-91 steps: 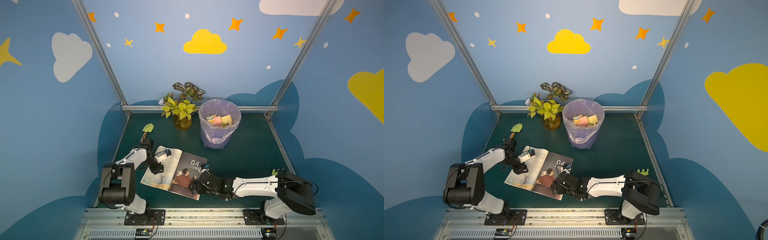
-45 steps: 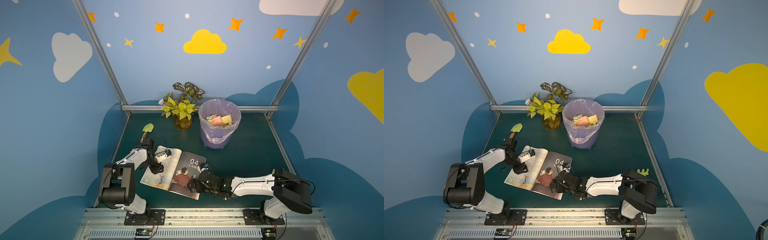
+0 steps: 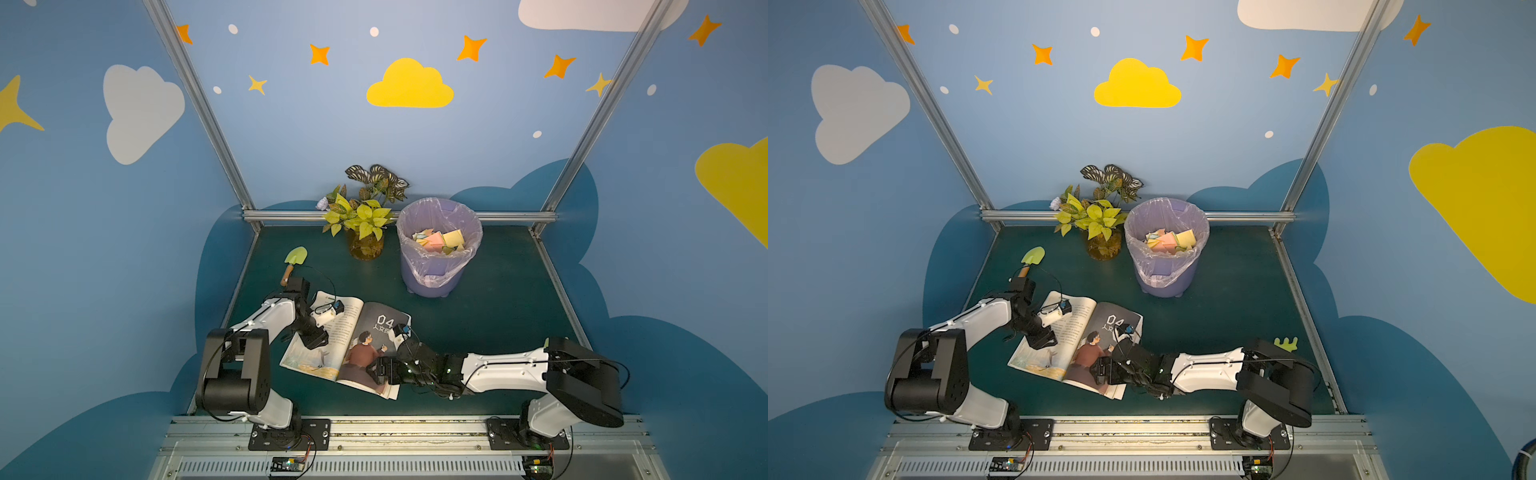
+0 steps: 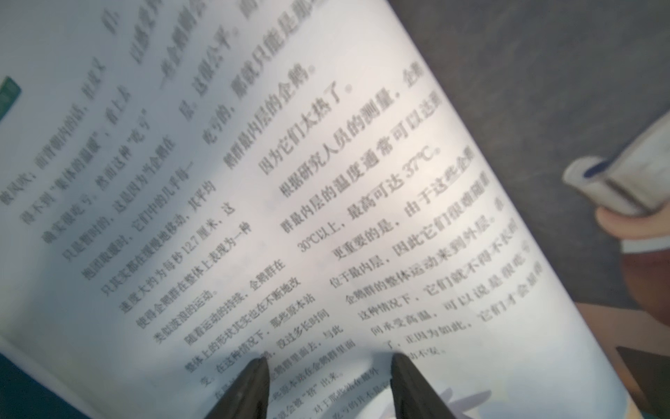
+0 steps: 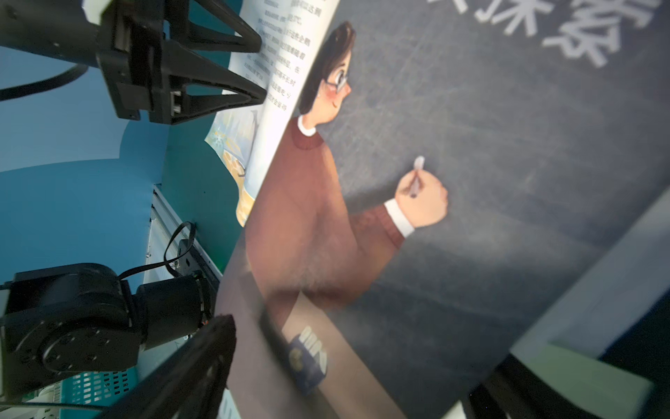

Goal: Peel off the used sticky note
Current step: Turn the page of the book at the center of the board.

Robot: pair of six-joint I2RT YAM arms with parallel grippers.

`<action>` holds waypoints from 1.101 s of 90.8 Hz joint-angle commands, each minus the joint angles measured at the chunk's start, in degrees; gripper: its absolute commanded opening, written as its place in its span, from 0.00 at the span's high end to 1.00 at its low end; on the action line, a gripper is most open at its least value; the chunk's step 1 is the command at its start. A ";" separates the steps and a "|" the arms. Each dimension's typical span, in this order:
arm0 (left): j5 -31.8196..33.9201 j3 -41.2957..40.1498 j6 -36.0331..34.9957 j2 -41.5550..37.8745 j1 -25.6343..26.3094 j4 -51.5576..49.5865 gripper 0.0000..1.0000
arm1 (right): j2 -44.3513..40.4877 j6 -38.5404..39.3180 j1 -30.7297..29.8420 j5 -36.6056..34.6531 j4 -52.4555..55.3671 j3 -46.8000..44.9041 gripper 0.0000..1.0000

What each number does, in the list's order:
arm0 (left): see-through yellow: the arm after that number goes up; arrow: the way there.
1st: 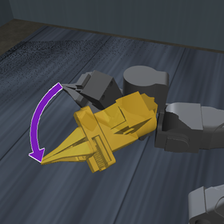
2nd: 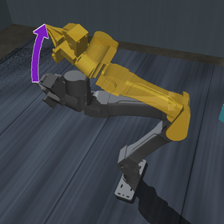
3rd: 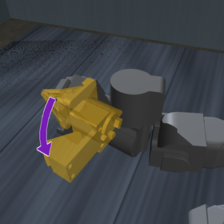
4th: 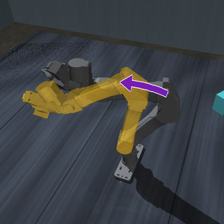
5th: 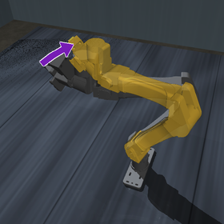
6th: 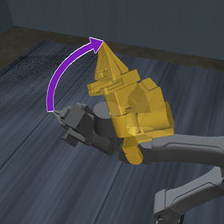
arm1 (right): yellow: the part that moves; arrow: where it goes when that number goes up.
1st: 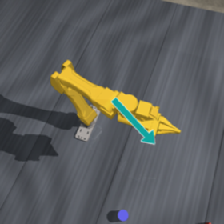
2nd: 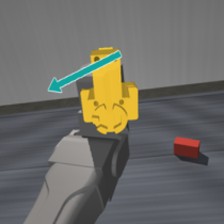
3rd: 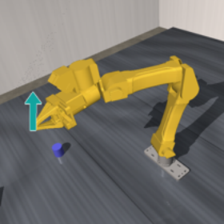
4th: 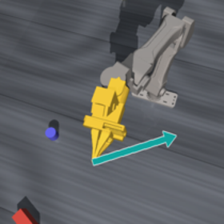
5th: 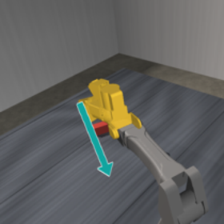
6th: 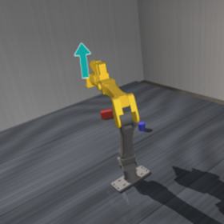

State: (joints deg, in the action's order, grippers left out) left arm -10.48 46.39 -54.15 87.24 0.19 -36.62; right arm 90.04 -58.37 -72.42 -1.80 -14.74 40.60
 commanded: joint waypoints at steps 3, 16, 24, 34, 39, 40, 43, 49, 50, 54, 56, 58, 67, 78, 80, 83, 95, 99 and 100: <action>-0.93 -0.40 -0.23 -1.71 0.26 -1.85 0.42 | -0.41 1.83 -0.84 0.22 -0.06 3.37 0.04; -1.89 -0.03 -0.25 -3.35 0.18 -3.10 0.42 | 0.51 3.01 -1.18 0.71 1.93 6.43 0.04; -3.25 0.55 -0.90 -4.88 -0.36 -5.23 0.42 | 2.10 4.07 -1.27 1.42 3.47 9.39 0.04; -8.36 2.67 -1.49 -7.73 -3.44 -8.80 0.42 | 5.14 5.74 -1.36 2.62 6.04 14.66 0.04; -11.21 4.28 -2.13 -9.34 -6.46 -10.97 0.42 | 7.36 6.71 -1.33 3.29 8.33 18.55 0.04; -11.75 4.65 -2.29 -9.62 -7.10 -11.39 0.42 | 7.70 6.96 -1.32 3.51 8.90 19.34 0.04; -13.31 6.32 -2.74 -10.29 -9.29 -12.81 0.42 | 9.22 7.94 -1.32 4.08 10.60 22.12 0.04; -15.37 8.80 -3.44 -11.22 -13.28 -14.54 0.42 | 12.59 9.67 -1.41 4.98 14.33 28.52 0.04; -15.50 9.06 -3.56 -11.30 -13.76 -14.80 0.42 | 13.35 9.94 -1.41 5.28 14.89 29.60 0.04; -16.18 10.50 -4.02 -11.82 -15.96 -15.65 0.42 | 15.73 11.08 -1.48 6.26 17.59 34.03 0.04; -16.60 11.05 -4.23 -11.96 -17.05 -16.24 0.42 | 16.69 11.59 -1.56 6.70 18.49 36.13 0.04; -17.08 11.56 -4.54 -12.13 -17.92 -16.76 0.42 | 17.61 12.11 -1.62 7.00 19.61 38.02 0.04; -19.31 13.46 -5.25 -12.93 -20.78 -19.04 0.42 | 20.22 14.07 -1.75 8.26 23.52 43.98 0.04; -20.91 13.02 -5.50 -14.42 -21.02 -20.05 0.41 | 16.57 15.19 -1.78 7.53 23.35 41.69 0.04; -21.43 12.74 -5.70 -14.83 -21.02 -20.04 0.41 | 15.38 15.10 -1.74 6.99 22.96 40.40 0.04; -22.17 12.42 -5.76 -15.54 -20.94 -19.94 0.41 | 13.57 14.84 -1.64 6.18 22.70 38.30 0.04; -23.50 12.76 -4.76 -17.90 -19.70 -20.03 0.41 | 6.23 13.53 -1.26 3.11 21.24 29.68 0.04; -23.56 12.98 -4.40 -18.33 -18.95 -20.14 0.41 | 4.70 13.06 -0.96 2.09 21.71 27.98 0.04; -23.50 12.96 -4.35 -18.38 -18.66 -20.15 0.41 | 4.31 12.95 -0.92 1.90 21.92 27.61 0.04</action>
State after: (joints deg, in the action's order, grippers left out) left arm -30.87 58.92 -58.72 70.52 -19.92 -54.59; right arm 99.81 -44.97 -73.73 3.66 5.74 71.90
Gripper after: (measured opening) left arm 0.590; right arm 0.962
